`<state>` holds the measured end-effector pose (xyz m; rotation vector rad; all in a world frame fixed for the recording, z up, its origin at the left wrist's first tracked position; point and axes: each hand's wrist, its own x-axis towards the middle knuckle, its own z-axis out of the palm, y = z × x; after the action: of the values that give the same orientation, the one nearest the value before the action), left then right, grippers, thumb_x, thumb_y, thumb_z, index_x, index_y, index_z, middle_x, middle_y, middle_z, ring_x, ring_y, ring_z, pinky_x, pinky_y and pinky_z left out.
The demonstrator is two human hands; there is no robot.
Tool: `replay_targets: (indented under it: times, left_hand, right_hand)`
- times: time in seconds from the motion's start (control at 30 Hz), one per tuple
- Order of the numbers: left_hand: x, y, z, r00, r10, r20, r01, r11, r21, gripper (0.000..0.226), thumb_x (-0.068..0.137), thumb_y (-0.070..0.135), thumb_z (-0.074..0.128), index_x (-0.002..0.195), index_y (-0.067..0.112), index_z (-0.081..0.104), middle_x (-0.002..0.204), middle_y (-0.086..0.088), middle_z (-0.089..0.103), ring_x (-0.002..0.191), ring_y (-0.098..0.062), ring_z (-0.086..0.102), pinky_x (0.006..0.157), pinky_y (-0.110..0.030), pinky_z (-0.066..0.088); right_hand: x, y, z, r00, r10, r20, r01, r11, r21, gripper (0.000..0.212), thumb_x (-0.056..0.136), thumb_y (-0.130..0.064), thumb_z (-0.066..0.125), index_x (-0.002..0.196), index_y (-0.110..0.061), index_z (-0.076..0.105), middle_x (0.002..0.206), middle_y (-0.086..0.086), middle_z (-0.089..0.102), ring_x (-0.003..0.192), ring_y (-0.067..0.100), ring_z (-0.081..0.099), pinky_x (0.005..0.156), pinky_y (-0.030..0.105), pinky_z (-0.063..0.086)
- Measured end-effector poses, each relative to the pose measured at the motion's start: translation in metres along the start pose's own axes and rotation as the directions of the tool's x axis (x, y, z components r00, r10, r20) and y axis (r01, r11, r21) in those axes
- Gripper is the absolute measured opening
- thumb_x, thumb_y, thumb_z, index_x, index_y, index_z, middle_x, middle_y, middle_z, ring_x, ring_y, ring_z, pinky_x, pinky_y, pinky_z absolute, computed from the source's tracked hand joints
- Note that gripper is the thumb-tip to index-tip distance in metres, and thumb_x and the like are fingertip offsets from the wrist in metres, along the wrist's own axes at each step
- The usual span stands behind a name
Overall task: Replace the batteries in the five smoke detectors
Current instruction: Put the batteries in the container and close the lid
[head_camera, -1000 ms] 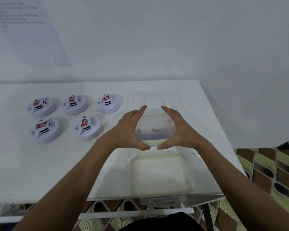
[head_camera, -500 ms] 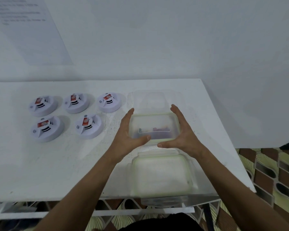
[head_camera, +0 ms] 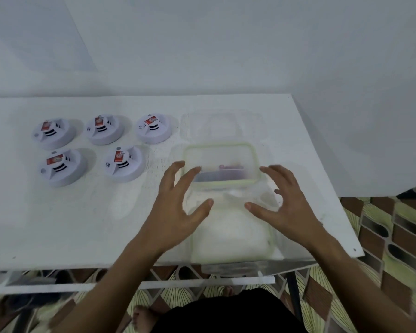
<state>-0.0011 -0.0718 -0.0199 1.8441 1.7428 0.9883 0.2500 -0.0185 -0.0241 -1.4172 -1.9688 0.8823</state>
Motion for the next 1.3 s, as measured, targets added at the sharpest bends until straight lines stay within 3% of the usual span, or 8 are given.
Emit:
replay_targets:
  times: [0.07,0.17,0.33,0.5,0.7,0.8,0.93,1.3]
  left_hand:
    - [-0.024,0.000,0.004,0.999,-0.048,-0.017,0.048,0.999,-0.001,0.062,0.082,0.050,0.063,0.138,0.033,0.043,0.142,0.012,0.030,0.137,-0.005,0.027,0.100,-0.003,0.023]
    - [-0.053,-0.004,0.013,0.991,-0.101,0.086,0.096,0.994,0.054,0.077,0.077,0.067,0.053,0.143,0.031,0.037,0.144,0.012,0.026,0.137,0.001,0.019,0.110,-0.019,0.023]
    - [-0.073,-0.007,0.023,0.938,-0.110,0.329,0.020,0.964,0.266,0.119,0.060,0.091,0.050,0.153,0.033,0.003,0.162,-0.003,-0.009,0.147,-0.015,-0.017,0.120,-0.037,0.003]
    - [-0.069,-0.009,0.023,0.935,-0.090,0.344,0.000,0.968,0.252,0.119,0.064,0.080,0.060,0.153,0.031,-0.001,0.162,-0.001,-0.007,0.147,-0.011,-0.016,0.120,-0.031,0.000]
    - [-0.069,0.002,0.006,0.939,-0.151,0.309,0.142,0.989,0.051,0.117,0.057,0.068,0.077,0.150,0.042,0.010,0.159,0.016,0.005,0.142,0.007,-0.002,0.115,-0.035,0.033]
    - [-0.065,0.020,-0.014,0.963,-0.109,0.245,0.095,0.993,0.070,0.117,0.056,0.062,0.081,0.147,0.048,0.008,0.153,0.029,0.008,0.139,0.013,0.003,0.114,-0.017,0.015]
    - [-0.044,0.033,-0.035,0.984,-0.060,0.165,0.048,0.996,0.071,0.117,0.051,0.065,0.082,0.148,0.042,0.019,0.148,0.036,0.013,0.134,0.023,0.005,0.103,0.002,0.004]
    - [0.085,0.031,-0.055,0.996,-0.040,0.075,0.032,0.994,0.100,0.118,0.050,0.067,0.077,0.149,0.019,0.033,0.159,0.009,0.023,0.145,-0.005,0.019,0.116,-0.024,0.017]
  right_hand:
    - [-0.020,0.002,0.001,0.999,0.034,0.037,-0.031,0.997,-0.065,0.071,0.077,-0.046,0.077,0.139,-0.039,0.043,0.144,-0.012,0.032,0.136,0.009,0.034,0.109,0.036,0.040]
    - [-0.043,0.005,0.005,0.986,0.114,0.121,-0.094,0.983,-0.161,0.076,0.080,-0.050,0.073,0.145,-0.034,0.038,0.149,-0.011,0.027,0.138,0.008,0.025,0.112,0.033,0.034]
    - [-0.063,0.010,0.017,0.951,0.137,0.277,-0.069,0.968,-0.241,0.107,0.074,-0.068,0.062,0.157,-0.026,0.008,0.163,-0.016,-0.005,0.149,0.000,-0.012,0.121,0.023,0.001]
    - [-0.066,0.010,0.020,0.923,0.131,0.361,-0.040,0.968,-0.249,0.139,0.055,-0.080,0.066,0.155,-0.024,-0.013,0.158,-0.021,-0.025,0.142,-0.008,-0.028,0.120,0.020,-0.006]
    - [-0.065,0.004,0.018,0.933,0.095,0.347,0.001,0.964,-0.267,0.137,0.062,-0.057,0.085,0.156,-0.022,-0.008,0.161,-0.018,-0.018,0.147,-0.005,-0.017,0.119,0.012,-0.002]
    - [-0.066,-0.010,0.005,0.959,0.046,0.281,0.015,0.977,-0.212,0.134,0.058,-0.051,0.089,0.157,-0.023,0.003,0.161,-0.022,-0.006,0.141,-0.019,-0.011,0.105,-0.006,-0.005]
    - [-0.049,-0.034,-0.020,0.974,-0.017,0.225,0.054,0.986,-0.160,0.132,0.057,-0.047,0.090,0.156,-0.027,0.007,0.160,-0.026,0.000,0.136,-0.027,-0.005,0.100,-0.009,-0.002]
    - [0.074,-0.063,-0.049,0.991,-0.044,0.127,0.056,0.994,-0.093,0.128,0.057,-0.039,0.094,0.156,-0.022,0.016,0.162,-0.016,0.012,0.149,0.001,0.011,0.111,0.015,0.011]
